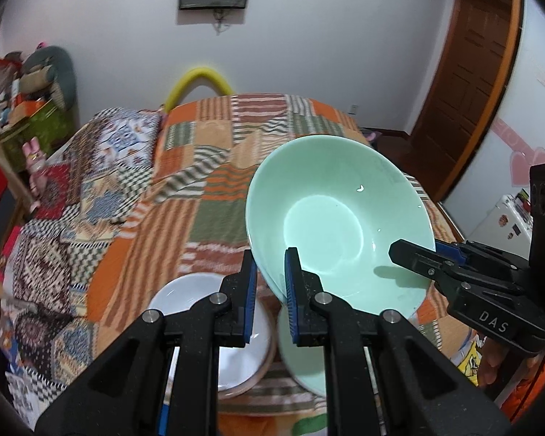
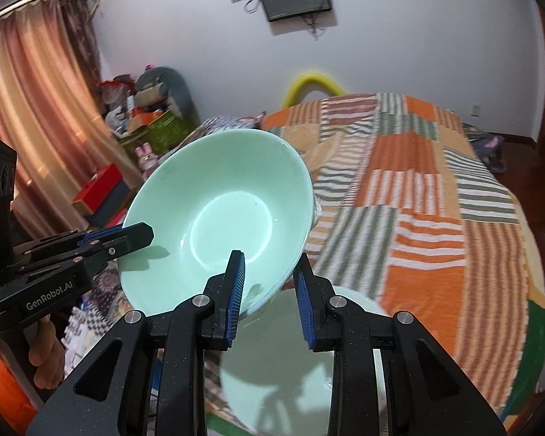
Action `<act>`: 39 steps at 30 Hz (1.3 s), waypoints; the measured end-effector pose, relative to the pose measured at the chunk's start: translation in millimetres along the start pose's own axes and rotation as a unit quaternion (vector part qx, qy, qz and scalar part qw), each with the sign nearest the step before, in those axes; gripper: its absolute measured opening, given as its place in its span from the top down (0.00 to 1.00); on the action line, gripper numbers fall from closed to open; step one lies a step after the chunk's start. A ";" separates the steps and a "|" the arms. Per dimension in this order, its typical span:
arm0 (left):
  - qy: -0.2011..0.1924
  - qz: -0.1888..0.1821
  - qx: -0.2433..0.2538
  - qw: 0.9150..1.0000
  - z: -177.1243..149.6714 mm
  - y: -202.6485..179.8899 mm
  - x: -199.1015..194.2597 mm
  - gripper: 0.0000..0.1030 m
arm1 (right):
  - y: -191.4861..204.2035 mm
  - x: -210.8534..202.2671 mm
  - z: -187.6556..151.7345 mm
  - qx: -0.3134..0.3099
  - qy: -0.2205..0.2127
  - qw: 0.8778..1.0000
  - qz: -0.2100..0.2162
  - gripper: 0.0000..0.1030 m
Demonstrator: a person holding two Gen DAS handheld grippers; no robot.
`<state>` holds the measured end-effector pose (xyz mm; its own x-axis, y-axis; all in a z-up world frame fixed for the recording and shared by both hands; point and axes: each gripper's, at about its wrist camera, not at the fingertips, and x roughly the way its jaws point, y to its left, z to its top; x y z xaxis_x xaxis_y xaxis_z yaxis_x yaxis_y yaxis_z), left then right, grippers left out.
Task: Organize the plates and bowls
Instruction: 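Lift the mint-green bowl with both grippers and carry it toward the stack, then lower the mint-green bowl into the white spotted bowl with both grippers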
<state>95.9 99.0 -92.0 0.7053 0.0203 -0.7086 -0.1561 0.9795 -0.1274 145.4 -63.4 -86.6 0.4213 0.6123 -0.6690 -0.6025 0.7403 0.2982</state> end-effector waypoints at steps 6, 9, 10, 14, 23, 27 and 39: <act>0.007 0.016 -0.026 1.000 -17.4 33.4 -3.1 0.87 | 29.5 20.4 -9.2 -0.021 0.021 0.999 0.018 0.76; 0.012 0.020 -0.040 0.999 -27.8 48.9 -3.6 0.87 | 39.9 28.4 -12.0 -0.030 0.031 0.999 0.023 0.76; 0.013 0.021 -0.043 0.999 -30.1 52.3 -3.1 0.87 | 44.4 31.8 -12.9 -0.033 0.035 0.999 0.025 0.76; 0.023 0.024 -0.060 0.998 -41.7 68.6 1.0 0.87 | 55.5 40.1 -19.2 -0.045 0.046 0.998 0.028 0.76; 0.045 0.027 -0.088 0.995 -62.0 89.3 13.5 0.87 | 68.2 57.8 -31.6 -0.050 0.073 0.996 0.035 0.76; 0.054 0.031 -0.095 0.994 -69.5 95.6 21.4 0.87 | 71.5 65.8 -37.0 -0.050 0.085 0.994 0.035 0.76; 0.087 0.035 -0.109 0.990 -89.4 109.8 46.2 0.87 | 76.5 87.9 -50.0 -0.054 0.121 0.991 0.030 0.76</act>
<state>49.5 189.6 -200.7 0.5604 0.0329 -0.8276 -0.3595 0.9099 -0.2072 102.5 33.2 -156.6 0.2152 0.5608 -0.7995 -0.6959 0.6624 0.2774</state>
